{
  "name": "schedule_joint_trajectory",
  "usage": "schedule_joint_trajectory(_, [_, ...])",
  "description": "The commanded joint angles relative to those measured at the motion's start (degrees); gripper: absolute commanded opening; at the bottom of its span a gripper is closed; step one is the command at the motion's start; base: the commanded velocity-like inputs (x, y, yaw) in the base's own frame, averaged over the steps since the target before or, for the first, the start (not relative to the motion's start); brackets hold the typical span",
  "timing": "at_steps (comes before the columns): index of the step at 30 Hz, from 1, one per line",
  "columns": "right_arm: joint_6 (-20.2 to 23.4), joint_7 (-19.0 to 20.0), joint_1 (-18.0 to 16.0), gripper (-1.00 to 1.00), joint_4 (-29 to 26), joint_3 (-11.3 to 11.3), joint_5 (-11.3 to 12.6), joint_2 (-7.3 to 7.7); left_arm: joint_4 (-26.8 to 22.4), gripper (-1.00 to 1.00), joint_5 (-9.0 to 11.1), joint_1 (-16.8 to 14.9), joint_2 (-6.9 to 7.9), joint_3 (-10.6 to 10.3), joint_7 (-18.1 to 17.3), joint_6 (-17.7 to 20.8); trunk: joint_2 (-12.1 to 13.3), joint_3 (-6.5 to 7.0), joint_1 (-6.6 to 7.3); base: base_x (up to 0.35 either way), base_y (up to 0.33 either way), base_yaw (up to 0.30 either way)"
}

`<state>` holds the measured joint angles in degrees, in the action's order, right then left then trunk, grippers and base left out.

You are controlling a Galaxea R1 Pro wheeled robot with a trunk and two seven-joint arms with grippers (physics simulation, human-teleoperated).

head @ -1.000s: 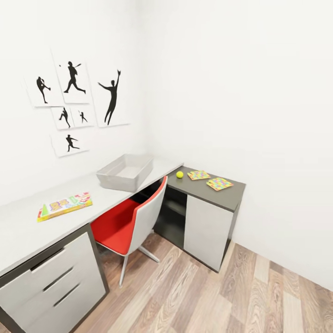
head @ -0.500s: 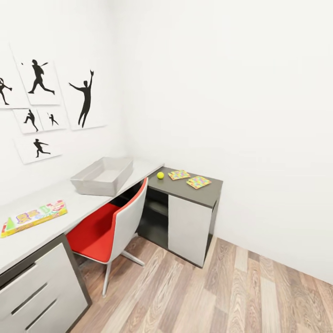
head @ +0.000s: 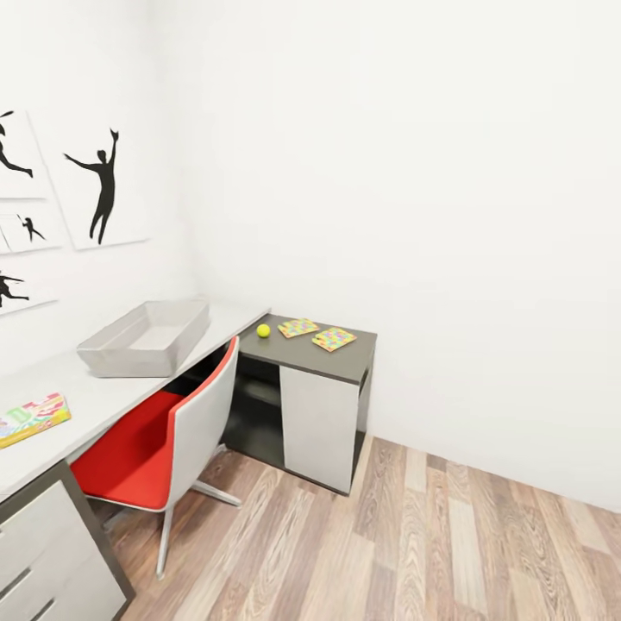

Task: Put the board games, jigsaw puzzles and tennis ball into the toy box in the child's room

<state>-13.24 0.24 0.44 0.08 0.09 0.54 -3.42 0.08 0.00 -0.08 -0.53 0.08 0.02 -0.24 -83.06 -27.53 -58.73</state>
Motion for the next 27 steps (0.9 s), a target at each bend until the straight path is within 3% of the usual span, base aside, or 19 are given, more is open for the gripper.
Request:
schedule_joint_trajectory(1, [-0.2,0.0,0.0,1.0,0.0,0.0,0.1,-0.03,0.0,1.0,0.0,0.0,0.0,0.0,0.0,0.0,0.0,-0.01,0.0,0.0,0.0,-0.279])
schedule_joint_trajectory(27, [-0.1,0.0,0.0,1.0,0.0,-0.1,0.1,-0.36,0.0,1.0,-0.2,0.0,-0.43,0.0,0.0,-0.5,0.0,0.3,0.0,0.0,0.0,-0.279])
